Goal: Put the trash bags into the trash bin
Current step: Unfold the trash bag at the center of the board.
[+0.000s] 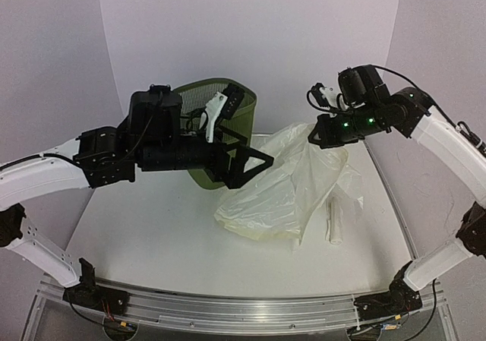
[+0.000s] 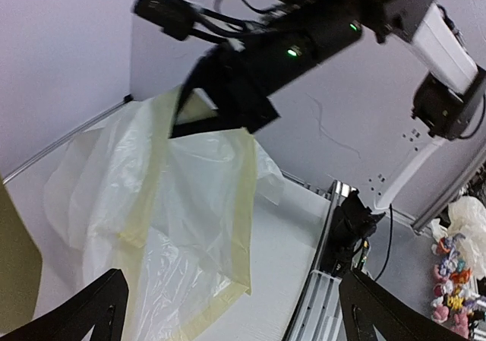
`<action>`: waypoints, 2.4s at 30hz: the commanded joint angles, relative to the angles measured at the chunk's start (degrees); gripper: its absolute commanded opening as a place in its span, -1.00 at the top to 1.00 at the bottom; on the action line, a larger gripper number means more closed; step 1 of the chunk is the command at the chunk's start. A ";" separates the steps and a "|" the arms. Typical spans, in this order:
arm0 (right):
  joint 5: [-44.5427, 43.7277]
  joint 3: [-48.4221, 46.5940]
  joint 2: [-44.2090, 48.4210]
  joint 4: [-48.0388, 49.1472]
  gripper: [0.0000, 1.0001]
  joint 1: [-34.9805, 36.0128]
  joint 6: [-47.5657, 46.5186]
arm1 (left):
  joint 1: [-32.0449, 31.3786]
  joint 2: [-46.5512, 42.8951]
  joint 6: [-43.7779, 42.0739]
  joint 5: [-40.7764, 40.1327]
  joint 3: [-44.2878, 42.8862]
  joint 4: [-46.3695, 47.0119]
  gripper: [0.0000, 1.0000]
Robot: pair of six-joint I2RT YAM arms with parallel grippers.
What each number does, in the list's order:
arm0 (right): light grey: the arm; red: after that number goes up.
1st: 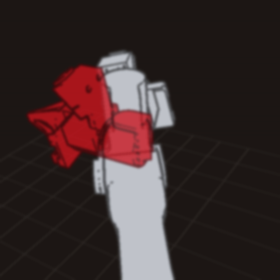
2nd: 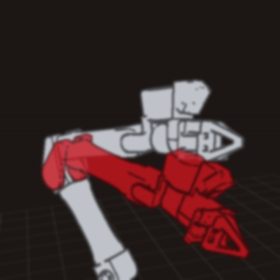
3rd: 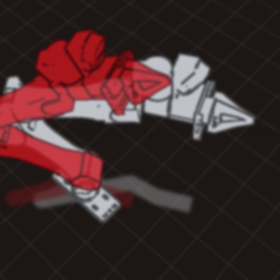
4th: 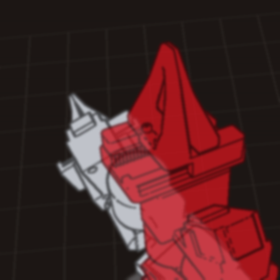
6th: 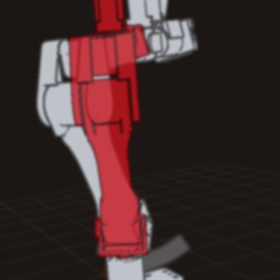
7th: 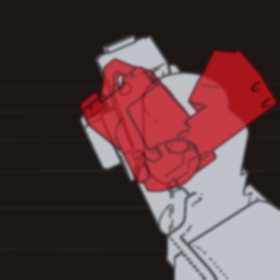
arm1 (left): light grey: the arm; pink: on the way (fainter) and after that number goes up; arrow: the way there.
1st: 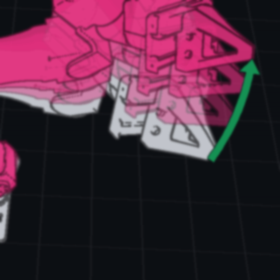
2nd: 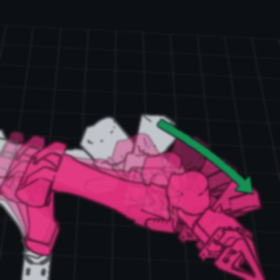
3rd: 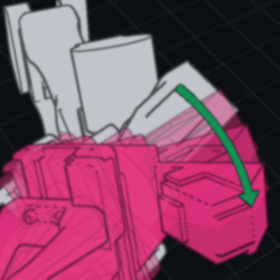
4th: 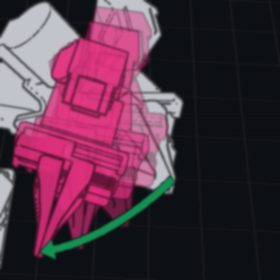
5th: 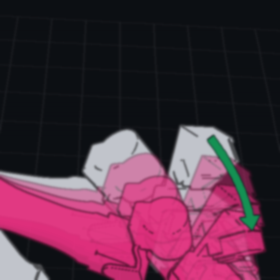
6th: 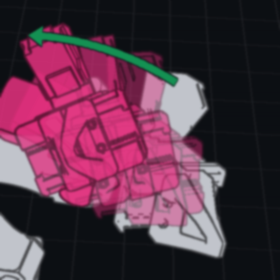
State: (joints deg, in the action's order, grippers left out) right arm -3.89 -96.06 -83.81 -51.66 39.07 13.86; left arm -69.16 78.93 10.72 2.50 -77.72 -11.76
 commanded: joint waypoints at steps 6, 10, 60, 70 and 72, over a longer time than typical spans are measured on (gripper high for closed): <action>9.50 -12.50 -8.31 -15.17 1.00 -0.05 9.43 | -3.36 14.30 -3.40 -4.39 2.30 11.44 -0.99; 12.41 -11.80 -8.46 -15.70 1.00 -0.05 12.06 | -3.36 21.89 -1.33 -14.77 3.25 15.80 -0.99; 27.11 -16.50 -0.22 -12.75 1.00 -0.04 9.30 | 7.11 -15.99 19.28 -10.73 45.29 30.14 -0.99; 31.14 -18.25 1.57 -12.25 1.00 -0.05 8.38 | 8.58 1.99 24.77 -22.10 29.28 28.29 -0.99; 29.80 -17.26 2.57 -12.22 1.00 -0.05 8.08 | 8.94 1.20 23.93 -18.98 30.51 34.58 -0.84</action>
State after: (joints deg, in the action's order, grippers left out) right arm 25.28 -112.88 -83.44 -65.34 39.07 22.57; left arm -61.09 80.99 33.93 -16.72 -45.86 14.04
